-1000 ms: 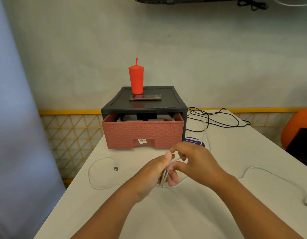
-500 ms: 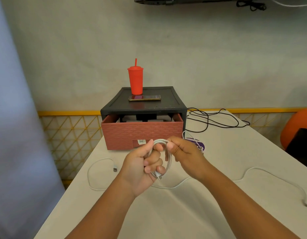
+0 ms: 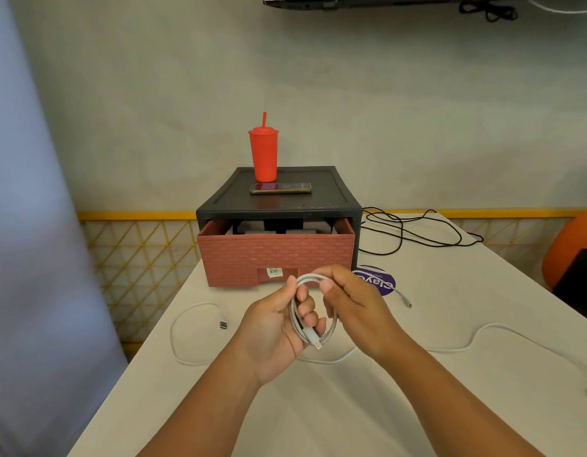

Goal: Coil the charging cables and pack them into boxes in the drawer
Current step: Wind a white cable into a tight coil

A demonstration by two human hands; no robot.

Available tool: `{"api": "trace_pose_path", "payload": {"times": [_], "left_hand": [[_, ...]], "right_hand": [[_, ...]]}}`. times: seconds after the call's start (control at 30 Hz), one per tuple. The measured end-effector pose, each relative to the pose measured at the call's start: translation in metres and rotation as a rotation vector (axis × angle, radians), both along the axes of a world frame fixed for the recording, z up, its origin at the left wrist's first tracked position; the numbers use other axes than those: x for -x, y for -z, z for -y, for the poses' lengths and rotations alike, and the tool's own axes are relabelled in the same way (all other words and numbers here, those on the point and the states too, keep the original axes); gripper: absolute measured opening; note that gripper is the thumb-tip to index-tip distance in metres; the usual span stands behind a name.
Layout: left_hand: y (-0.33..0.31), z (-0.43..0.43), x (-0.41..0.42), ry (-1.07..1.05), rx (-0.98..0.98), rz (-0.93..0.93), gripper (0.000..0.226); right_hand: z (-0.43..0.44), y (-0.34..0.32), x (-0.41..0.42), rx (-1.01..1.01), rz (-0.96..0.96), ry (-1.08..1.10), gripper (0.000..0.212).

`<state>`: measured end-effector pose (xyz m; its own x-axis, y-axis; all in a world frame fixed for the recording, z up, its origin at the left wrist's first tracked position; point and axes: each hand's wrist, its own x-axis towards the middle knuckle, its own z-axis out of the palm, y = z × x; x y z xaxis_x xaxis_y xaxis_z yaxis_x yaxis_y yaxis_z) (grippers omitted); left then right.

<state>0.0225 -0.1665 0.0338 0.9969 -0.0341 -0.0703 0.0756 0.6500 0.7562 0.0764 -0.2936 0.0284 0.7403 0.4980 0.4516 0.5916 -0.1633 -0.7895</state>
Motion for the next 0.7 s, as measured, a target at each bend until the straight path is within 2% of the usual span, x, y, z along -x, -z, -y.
{"api": "trace_pose_path", "payload": {"times": [0.07, 0.17, 0.3, 0.4, 0.5, 0.63, 0.7], "left_hand": [[0.002, 0.001, 0.000, -0.011, -0.014, -0.016, 0.039], [0.004, 0.006, 0.002, -0.057, -0.139, -0.053, 0.035], [0.006, 0.011, 0.007, -0.188, -0.612, -0.066, 0.008], [0.006, 0.013, 0.008, -0.305, -0.870, -0.057, 0.019], [0.003, 0.013, 0.010, -0.329, -0.938, -0.083, 0.027], [0.000, 0.007, 0.012, -0.249, -0.980, -0.038, 0.040], [0.000, 0.002, 0.015, -0.238, -1.099, 0.019, 0.050]], "right_hand": [[-0.003, -0.001, 0.002, -0.005, 0.015, 0.055, 0.027], [-0.007, 0.000, 0.000, 0.035, 0.113, 0.257, 0.021], [-0.005, 0.000, -0.004, 0.069, 0.163, 0.356, 0.020], [-0.005, 0.001, -0.004, 0.160, 0.253, 0.384, 0.026], [-0.004, 0.000, -0.003, 0.302, 0.349, 0.392, 0.033], [0.001, -0.003, -0.006, 0.362, 0.308, 0.393, 0.032], [0.003, -0.005, -0.008, 0.342, 0.262, 0.372, 0.030]]}}
